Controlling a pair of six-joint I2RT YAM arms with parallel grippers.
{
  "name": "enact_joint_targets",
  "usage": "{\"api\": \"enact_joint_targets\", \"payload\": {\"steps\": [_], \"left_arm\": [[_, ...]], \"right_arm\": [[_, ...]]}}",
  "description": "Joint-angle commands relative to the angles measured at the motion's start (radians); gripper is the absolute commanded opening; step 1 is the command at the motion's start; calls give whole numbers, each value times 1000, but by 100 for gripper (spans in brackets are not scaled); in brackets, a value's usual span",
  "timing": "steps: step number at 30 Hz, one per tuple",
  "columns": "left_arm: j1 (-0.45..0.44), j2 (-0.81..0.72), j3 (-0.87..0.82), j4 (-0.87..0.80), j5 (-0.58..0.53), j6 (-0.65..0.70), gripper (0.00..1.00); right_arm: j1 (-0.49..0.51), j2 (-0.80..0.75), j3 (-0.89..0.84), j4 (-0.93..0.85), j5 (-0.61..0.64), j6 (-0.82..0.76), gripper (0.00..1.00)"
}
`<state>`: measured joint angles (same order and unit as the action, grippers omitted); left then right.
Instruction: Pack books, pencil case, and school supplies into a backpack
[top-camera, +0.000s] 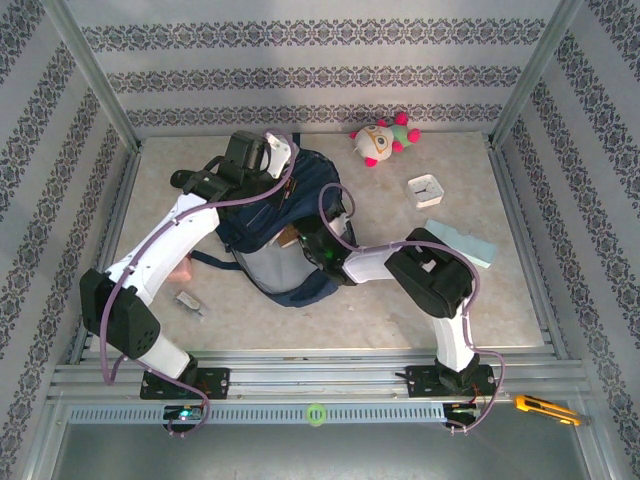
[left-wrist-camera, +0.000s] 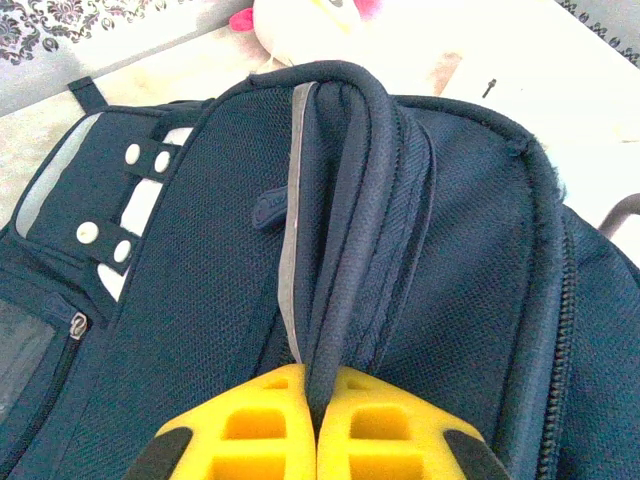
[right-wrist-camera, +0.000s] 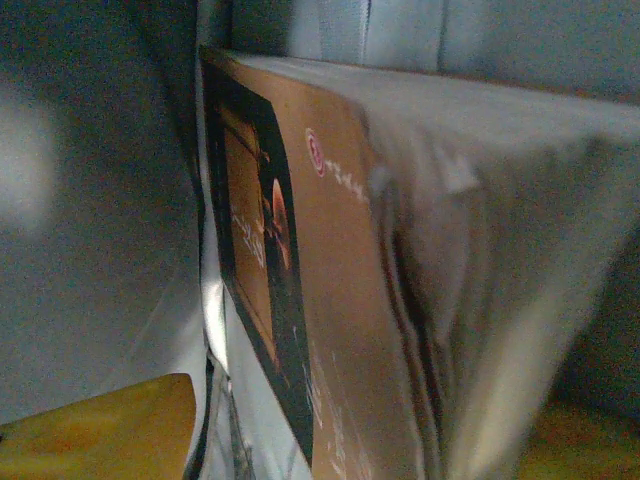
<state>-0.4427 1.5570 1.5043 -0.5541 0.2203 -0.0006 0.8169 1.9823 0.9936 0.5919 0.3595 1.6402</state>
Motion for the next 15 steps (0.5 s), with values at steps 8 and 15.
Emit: {"api": "enact_joint_targets", "payload": {"steps": [8,15], "left_arm": [[18,-1,32,73,-21,26,0],[18,-7,-43,103,60,85,0]], "right_arm": [[52,-220,-207,18,-48,-89,70],[98,-528,-389,-66,-40,-197,70]]}}
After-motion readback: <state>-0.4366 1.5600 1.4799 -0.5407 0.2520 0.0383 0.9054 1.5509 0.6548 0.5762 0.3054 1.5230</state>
